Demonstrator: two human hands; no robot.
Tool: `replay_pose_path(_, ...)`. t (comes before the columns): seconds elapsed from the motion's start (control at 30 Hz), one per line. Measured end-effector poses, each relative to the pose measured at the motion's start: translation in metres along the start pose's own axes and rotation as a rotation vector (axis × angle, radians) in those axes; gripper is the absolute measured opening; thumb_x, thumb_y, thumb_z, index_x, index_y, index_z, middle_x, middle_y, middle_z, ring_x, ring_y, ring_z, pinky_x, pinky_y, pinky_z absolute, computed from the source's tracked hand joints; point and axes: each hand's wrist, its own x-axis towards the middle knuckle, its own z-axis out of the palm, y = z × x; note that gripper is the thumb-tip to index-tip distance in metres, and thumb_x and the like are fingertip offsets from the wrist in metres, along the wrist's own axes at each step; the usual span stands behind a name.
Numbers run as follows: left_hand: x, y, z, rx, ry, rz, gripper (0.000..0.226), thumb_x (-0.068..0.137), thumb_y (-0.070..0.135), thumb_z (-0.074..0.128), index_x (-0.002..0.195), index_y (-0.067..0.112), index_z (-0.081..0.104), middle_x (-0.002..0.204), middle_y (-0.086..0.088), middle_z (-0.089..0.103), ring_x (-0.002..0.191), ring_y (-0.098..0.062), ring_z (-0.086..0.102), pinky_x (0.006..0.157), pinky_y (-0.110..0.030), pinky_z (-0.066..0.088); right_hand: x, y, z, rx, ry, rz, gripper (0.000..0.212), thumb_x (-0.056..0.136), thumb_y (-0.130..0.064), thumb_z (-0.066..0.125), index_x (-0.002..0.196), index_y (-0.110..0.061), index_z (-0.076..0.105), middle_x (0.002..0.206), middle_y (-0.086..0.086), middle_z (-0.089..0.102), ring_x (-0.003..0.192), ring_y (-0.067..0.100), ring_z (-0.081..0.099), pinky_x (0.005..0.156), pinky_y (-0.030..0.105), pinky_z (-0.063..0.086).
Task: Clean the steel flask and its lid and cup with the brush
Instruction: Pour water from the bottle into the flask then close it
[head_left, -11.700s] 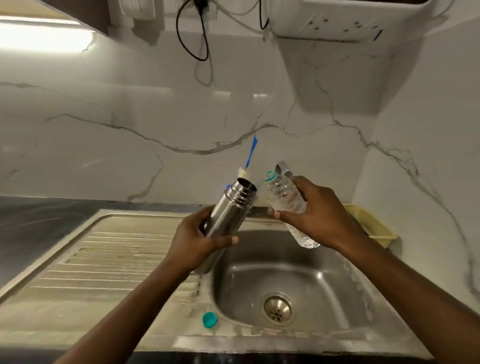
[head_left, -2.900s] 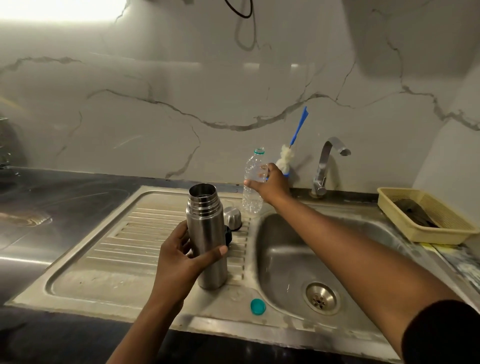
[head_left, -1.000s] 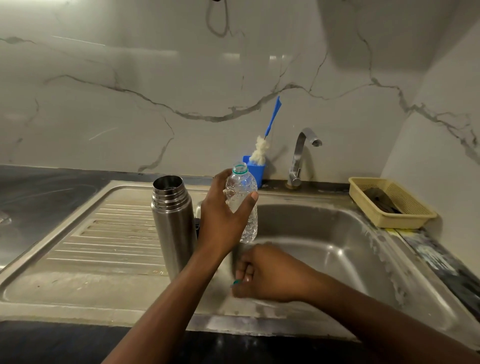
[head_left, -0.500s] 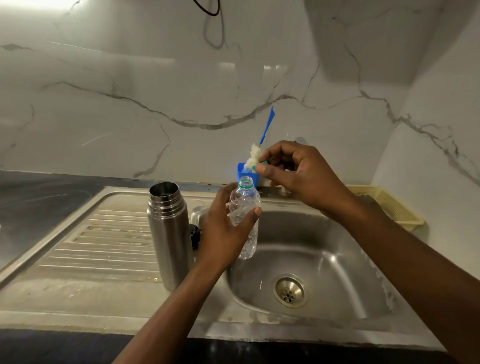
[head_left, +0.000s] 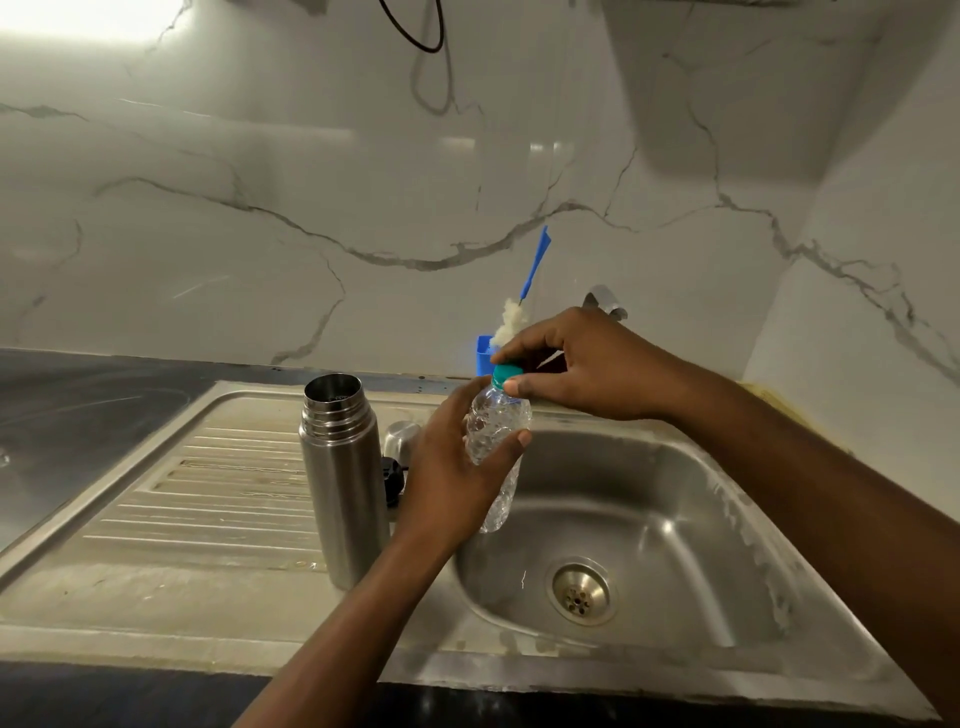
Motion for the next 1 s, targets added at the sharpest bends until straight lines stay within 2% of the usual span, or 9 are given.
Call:
replay_pose_path(0.1, -0.003, 0.003, 0.001, 0.01, 0.001, 0.01, 0.052, 0.09, 0.039, 0.083, 0.129, 0.057, 0.053, 0.119, 0.028, 0.069, 0.111, 0.008, 0.066, 0.098, -0.033, 0.06, 0.003, -0.003, 0.0, -0.116, 0.02, 0.003, 0.031, 0.088, -0.038, 0.081, 0.115, -0.022, 0.078, 0.096, -0.013, 0.074, 0.086, -0.008, 0.065, 0.076, 0.007, 0.051)
replay_pose_path(0.17, -0.004, 0.003, 0.001, 0.013, 0.006, 0.01, 0.053, 0.09, 0.038, 0.083, 0.13, 0.056, 0.053, 0.12, 0.027, 0.069, 0.111, 0.009, 0.065, 0.098, -0.031, 0.059, 0.004, -0.005, 0.001, -0.138, 0.042, 0.012, 0.027, 0.086, -0.042, 0.082, 0.103, -0.021, 0.078, 0.083, -0.014, 0.069, 0.079, -0.006, 0.063, 0.065, 0.007, 0.047)
replay_pose_path(0.27, -0.004, 0.003, 0.003, 0.027, 0.002, 0.021, 0.053, 0.091, 0.039, 0.082, 0.137, 0.046, 0.057, 0.124, 0.02, 0.07, 0.113, 0.004, 0.066, 0.099, -0.036, 0.06, 0.005, -0.006, 0.002, -0.237, 0.022, 0.015, 0.031, 0.088, -0.052, 0.076, 0.087, -0.022, 0.071, 0.074, -0.007, 0.065, 0.066, 0.008, 0.058, 0.058, 0.014, 0.04)
replay_pose_path(0.4, -0.006, 0.005, 0.003, 0.042, 0.002, 0.048, 0.052, 0.092, 0.042, 0.08, 0.137, 0.048, 0.054, 0.127, 0.019, 0.069, 0.116, 0.001, 0.066, 0.101, -0.038, 0.059, 0.006, -0.006, 0.008, -0.349, 0.01, 0.011, 0.047, 0.095, -0.062, 0.059, 0.068, -0.026, 0.047, 0.066, -0.001, 0.056, 0.06, 0.013, 0.048, 0.058, 0.028, 0.033)
replay_pose_path(0.5, -0.005, 0.006, 0.004, 0.035, -0.004, 0.05, 0.056, 0.092, 0.046, 0.079, 0.143, 0.039, 0.056, 0.131, 0.017, 0.069, 0.12, -0.001, 0.066, 0.102, -0.04, 0.058, 0.007, -0.007, 0.012, -0.358, 0.067, 0.034, 0.052, 0.099, -0.059, 0.051, 0.062, -0.022, 0.045, 0.061, 0.002, 0.053, 0.055, 0.014, 0.044, 0.055, 0.03, 0.029)
replay_pose_path(0.63, -0.006, 0.009, 0.006, 0.045, -0.014, 0.056, 0.055, 0.092, 0.047, 0.079, 0.141, 0.047, 0.054, 0.129, 0.024, 0.067, 0.12, 0.006, 0.063, 0.1, -0.029, 0.057, 0.004, -0.011, 0.013, -0.401, 0.137, 0.092, 0.059, 0.101, -0.054, 0.05, 0.059, -0.014, 0.052, 0.056, 0.006, 0.053, 0.05, 0.012, 0.042, 0.052, 0.025, 0.025)
replay_pose_path(0.73, -0.008, 0.008, 0.009, 0.067, -0.029, 0.056, 0.059, 0.092, 0.045, 0.08, 0.145, 0.041, 0.054, 0.132, 0.021, 0.067, 0.119, 0.007, 0.062, 0.101, -0.027, 0.056, 0.001, -0.013, 0.014, -0.513, 0.138, 0.152, 0.058, 0.102, -0.057, 0.046, 0.058, -0.019, 0.048, 0.055, -0.002, 0.048, 0.049, 0.011, 0.043, 0.051, 0.024, 0.025)
replay_pose_path(0.87, -0.008, 0.008, 0.009, 0.103, -0.031, 0.065, 0.061, 0.092, 0.045, 0.079, 0.145, 0.045, 0.05, 0.129, 0.029, 0.06, 0.118, 0.018, 0.055, 0.094, -0.01, 0.048, -0.003, -0.014, 0.011, -0.535, 0.127, 0.128, 0.06, 0.099, -0.07, 0.041, 0.062, -0.024, 0.047, 0.059, -0.004, 0.051, 0.052, 0.009, 0.045, 0.054, 0.024, 0.028)
replay_pose_path(1.0, -0.006, 0.012, 0.009, 0.109, -0.025, 0.077, 0.058, 0.091, 0.04, 0.081, 0.139, 0.05, 0.051, 0.123, 0.032, 0.061, 0.116, 0.015, 0.058, 0.09, -0.003, 0.045, -0.006, -0.01, 0.012, -0.601, 0.137, 0.037, 0.048, 0.102, -0.062, 0.039, 0.067, -0.029, 0.044, 0.069, -0.005, 0.055, 0.056, 0.007, 0.047, 0.053, 0.024, 0.023)
